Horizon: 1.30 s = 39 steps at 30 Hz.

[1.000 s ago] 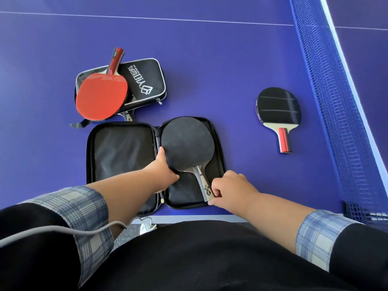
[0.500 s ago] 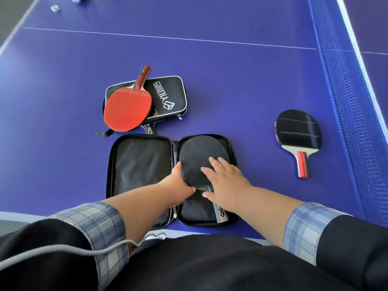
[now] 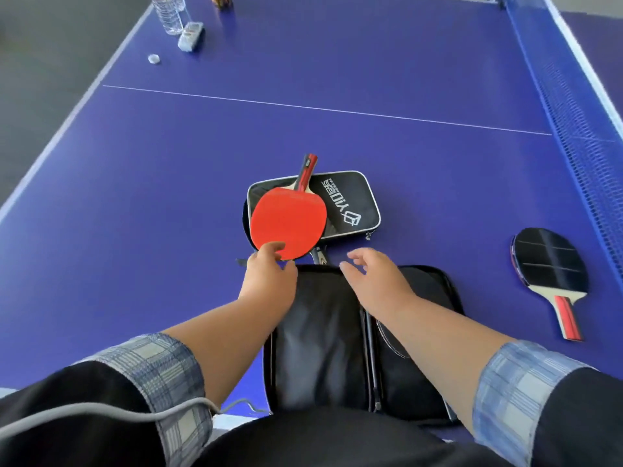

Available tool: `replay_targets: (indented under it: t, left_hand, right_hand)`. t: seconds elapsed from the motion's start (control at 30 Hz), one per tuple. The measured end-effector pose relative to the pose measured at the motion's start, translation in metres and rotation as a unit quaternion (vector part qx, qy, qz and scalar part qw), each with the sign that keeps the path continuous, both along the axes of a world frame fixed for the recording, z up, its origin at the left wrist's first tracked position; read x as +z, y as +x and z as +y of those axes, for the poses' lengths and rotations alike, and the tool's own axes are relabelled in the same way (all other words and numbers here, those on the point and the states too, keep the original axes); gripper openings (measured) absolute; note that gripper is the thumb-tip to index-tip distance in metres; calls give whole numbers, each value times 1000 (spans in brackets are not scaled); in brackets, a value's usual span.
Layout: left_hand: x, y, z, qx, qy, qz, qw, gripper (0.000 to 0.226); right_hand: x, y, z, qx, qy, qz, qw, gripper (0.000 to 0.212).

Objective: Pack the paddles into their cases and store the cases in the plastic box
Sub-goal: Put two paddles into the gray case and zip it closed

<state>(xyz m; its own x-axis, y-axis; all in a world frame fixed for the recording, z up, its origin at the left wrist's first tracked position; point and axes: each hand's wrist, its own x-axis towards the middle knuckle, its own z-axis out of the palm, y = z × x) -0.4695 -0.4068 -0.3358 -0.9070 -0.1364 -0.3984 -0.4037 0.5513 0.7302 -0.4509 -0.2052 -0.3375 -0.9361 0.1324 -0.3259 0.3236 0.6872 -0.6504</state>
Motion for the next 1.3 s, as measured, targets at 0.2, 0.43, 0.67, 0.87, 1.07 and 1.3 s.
replay_targets:
  t: [0.2,0.43,0.67,0.87,1.07,1.3]
  left_hand:
    - [-1,-64,-47,-72,-113,-8,991,51]
    - [-16,-95,-55,-60,-33,-111,991,47]
    - [-19,-95,-58,-17,73,-69,995,60]
    - [20,-90,-50,-3,183,-29,983,38]
    - [42,-75,-4,-4,350,-45,936,48]
    - [18,-16,58,26,371,-121,920,44]
  right_hand:
    - [7,-65,-68,-166,-171,-29,971,53]
    - [-3,-88,-79,-180,-172,-70,966,39]
    - [2,-91,-74,-243,-243,-38,938,28]
    - [22,-63,-59,-288,-402,-59,867,23]
    - [39,-22,-34,-341,-602,-38,721,20]
    - [33,55,2,-386,-595,-74,701,12]
